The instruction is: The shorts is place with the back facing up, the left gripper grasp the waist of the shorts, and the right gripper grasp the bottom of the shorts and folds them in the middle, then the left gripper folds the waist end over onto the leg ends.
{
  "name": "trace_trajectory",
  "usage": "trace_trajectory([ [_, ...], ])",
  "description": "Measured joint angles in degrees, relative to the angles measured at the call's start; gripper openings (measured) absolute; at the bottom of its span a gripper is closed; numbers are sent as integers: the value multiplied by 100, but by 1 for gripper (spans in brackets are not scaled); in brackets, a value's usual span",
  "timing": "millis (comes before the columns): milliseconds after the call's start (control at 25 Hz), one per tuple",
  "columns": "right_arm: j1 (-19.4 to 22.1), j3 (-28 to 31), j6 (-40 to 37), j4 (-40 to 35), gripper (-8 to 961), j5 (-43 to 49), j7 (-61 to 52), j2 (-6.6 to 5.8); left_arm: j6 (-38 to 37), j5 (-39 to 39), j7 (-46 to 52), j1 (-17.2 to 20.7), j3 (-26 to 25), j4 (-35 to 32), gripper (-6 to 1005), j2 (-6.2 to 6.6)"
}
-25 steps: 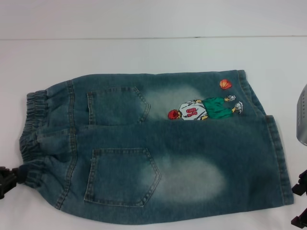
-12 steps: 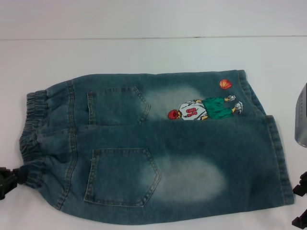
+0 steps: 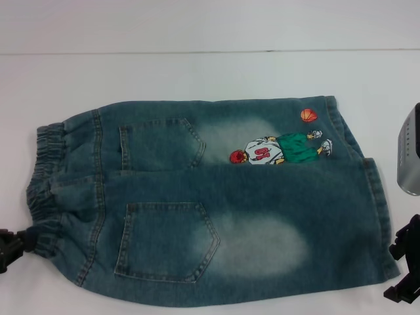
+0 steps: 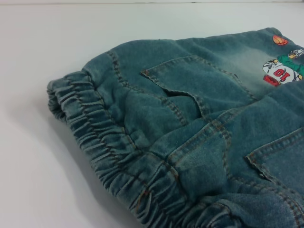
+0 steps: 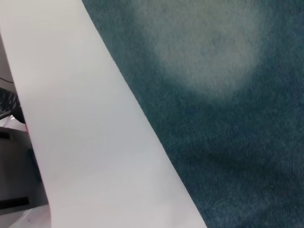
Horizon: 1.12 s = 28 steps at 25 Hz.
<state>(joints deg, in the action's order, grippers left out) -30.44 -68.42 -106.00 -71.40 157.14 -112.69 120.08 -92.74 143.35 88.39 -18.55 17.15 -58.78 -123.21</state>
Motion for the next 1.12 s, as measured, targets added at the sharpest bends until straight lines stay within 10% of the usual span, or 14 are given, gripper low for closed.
trace_trajectory([
  [560, 52, -44, -83, 45, 716, -135, 101, 2, 29, -1, -25, 2, 8, 35, 53, 9],
  [1120, 173, -127, 273, 20, 250, -217, 158, 12, 34, 0, -59, 12, -28, 96, 53, 8],
])
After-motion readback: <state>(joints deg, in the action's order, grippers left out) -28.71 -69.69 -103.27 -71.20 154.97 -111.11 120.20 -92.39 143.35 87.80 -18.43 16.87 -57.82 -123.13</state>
